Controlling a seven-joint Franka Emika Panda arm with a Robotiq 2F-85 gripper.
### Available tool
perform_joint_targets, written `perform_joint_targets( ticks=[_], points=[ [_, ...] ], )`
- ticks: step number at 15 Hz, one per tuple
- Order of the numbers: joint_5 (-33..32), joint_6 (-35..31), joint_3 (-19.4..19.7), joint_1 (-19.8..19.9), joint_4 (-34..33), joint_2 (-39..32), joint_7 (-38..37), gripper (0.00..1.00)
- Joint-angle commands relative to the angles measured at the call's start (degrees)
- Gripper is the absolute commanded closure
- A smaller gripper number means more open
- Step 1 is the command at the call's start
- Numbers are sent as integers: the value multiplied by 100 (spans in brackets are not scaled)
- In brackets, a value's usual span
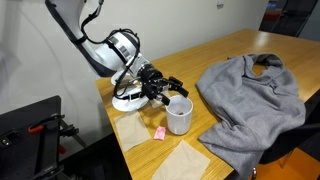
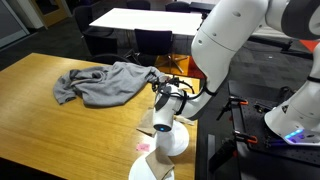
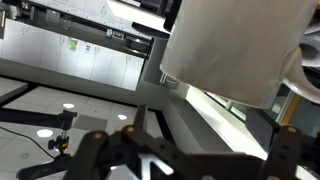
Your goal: Put the red pen inside the white mug
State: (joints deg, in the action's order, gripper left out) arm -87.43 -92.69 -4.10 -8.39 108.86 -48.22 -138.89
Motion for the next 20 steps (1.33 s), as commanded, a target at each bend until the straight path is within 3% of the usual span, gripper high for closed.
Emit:
perform_joint_targets(
  ticks=[1, 15, 20],
  points=[
    [41, -10, -100, 86, 187, 377, -134, 0],
    [349, -143, -124, 234, 1362, 2779, 131, 0],
    [343, -275, -179, 201, 1555, 3230, 299, 0]
  ],
)
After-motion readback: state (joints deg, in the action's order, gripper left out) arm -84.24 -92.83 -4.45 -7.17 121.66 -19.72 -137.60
